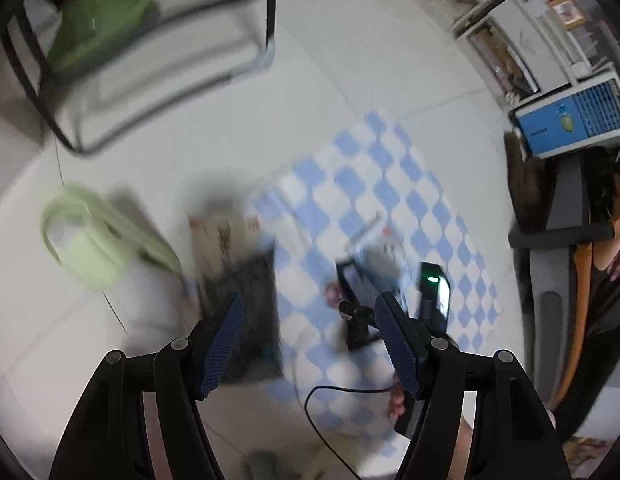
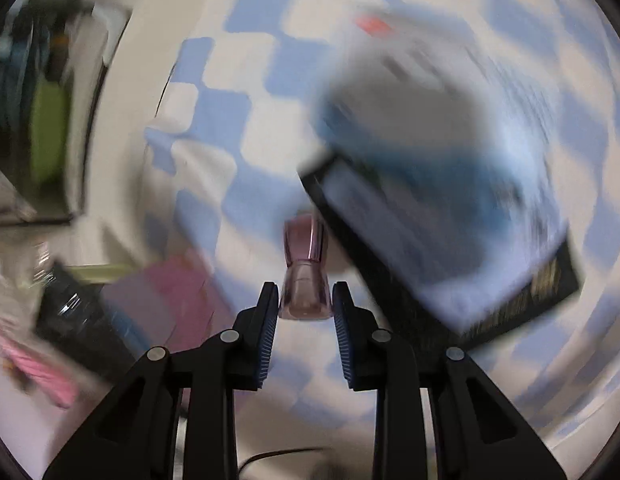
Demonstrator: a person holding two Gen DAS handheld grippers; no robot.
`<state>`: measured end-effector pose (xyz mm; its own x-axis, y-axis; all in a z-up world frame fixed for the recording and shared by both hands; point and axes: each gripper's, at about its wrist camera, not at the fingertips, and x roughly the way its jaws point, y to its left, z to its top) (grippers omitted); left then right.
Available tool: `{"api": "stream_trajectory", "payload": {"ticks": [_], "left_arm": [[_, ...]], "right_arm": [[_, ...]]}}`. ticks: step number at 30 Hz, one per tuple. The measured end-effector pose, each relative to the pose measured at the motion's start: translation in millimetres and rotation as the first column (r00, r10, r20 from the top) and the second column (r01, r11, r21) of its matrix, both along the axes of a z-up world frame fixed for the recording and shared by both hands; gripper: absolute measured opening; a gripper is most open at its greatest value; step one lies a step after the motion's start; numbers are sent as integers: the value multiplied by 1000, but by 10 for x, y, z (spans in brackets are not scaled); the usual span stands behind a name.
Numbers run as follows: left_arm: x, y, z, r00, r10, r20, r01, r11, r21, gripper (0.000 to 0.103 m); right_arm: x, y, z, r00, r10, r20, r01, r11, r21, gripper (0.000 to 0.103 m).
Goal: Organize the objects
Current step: 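Reach down and grasp the small pink bottle with the right gripper, then hand the pink bottle to the left gripper, which drops it into the pink box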
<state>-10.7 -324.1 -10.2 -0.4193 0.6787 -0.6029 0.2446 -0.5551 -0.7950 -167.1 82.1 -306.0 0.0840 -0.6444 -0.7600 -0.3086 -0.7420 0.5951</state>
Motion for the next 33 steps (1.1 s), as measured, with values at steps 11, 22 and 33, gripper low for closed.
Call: {"api": "stream_trajectory", "payload": {"ticks": [11, 22, 33], "left_arm": [[-129, 414, -369, 974, -209, 82, 204, 977, 67, 67], [-55, 286, -440, 984, -168, 58, 166, 985, 43, 67], [-82, 273, -485, 983, -171, 62, 169, 985, 44, 67]], "right_arm": [[869, 317, 306, 943, -295, 151, 330, 880, -341, 7], [747, 2, 385, 999, -47, 14, 45, 994, 104, 95], [337, -742, 129, 953, 291, -82, -245, 904, 351, 96]]}}
